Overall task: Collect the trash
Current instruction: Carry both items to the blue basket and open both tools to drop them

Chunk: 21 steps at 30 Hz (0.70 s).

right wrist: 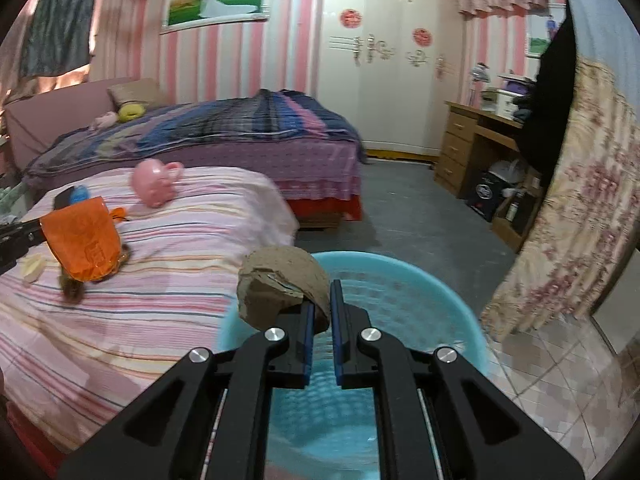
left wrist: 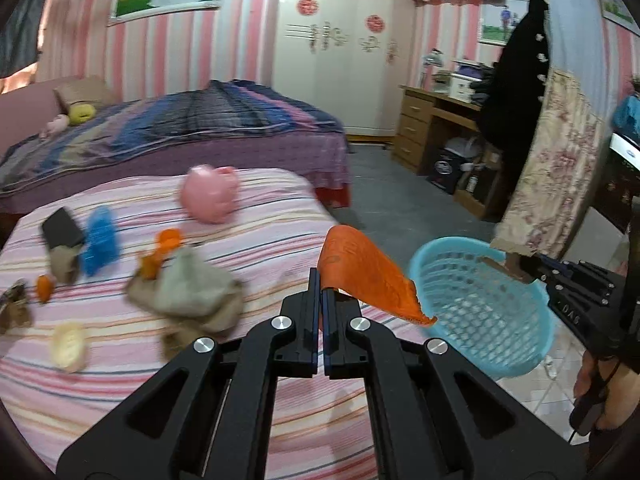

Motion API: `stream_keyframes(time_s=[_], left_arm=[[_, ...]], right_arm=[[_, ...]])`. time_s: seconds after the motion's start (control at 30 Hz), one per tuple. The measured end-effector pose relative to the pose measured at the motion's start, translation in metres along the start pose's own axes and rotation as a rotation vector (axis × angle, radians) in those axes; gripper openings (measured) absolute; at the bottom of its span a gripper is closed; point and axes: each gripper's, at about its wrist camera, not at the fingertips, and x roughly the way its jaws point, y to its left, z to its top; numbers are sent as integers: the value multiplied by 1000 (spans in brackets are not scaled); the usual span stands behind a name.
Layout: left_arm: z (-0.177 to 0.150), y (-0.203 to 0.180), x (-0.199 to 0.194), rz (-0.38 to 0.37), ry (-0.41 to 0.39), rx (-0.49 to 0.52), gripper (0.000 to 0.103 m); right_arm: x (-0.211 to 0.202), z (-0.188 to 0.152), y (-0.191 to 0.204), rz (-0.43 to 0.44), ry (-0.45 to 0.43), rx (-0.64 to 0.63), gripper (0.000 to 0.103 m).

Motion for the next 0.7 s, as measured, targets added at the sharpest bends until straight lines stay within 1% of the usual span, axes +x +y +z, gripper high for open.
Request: stream_keyframes(time_s=[0.1,0.27,0.4,0.43,0.47,0.5,0.53,0.6,0.7], left_arm=[[4,-29,17,-44,10,30,0],[4,-77,44,-110,32,80,0],[-2,-104,67,-128,45,123,0],[-2,-108,70,-127,45,128,1],[-4,-113,76,-130,50,136,4],[-5,-116,80,-133,57,139,16],[-6,-118,83,-130,59,139,38],[-9,-120,87,-111,51,143,62],[-12,-117,89,-67,43,168,71]], right_arm=[[5,-1,-26,-44,12,23,8],[10,-7,-54,-94,28,49,8],[15,-14,-77,-123,48,72,8],[16,-16,-80,-127,54,75,8],[18,-16,-81,-129,58,76,8],[20,-17,-84,-133,64,77,8],[20,-18,-85,-135,66,77,8],[23,-20,-88,-136,73,81,8],[26,-23,-89,-133,80,91,8]])
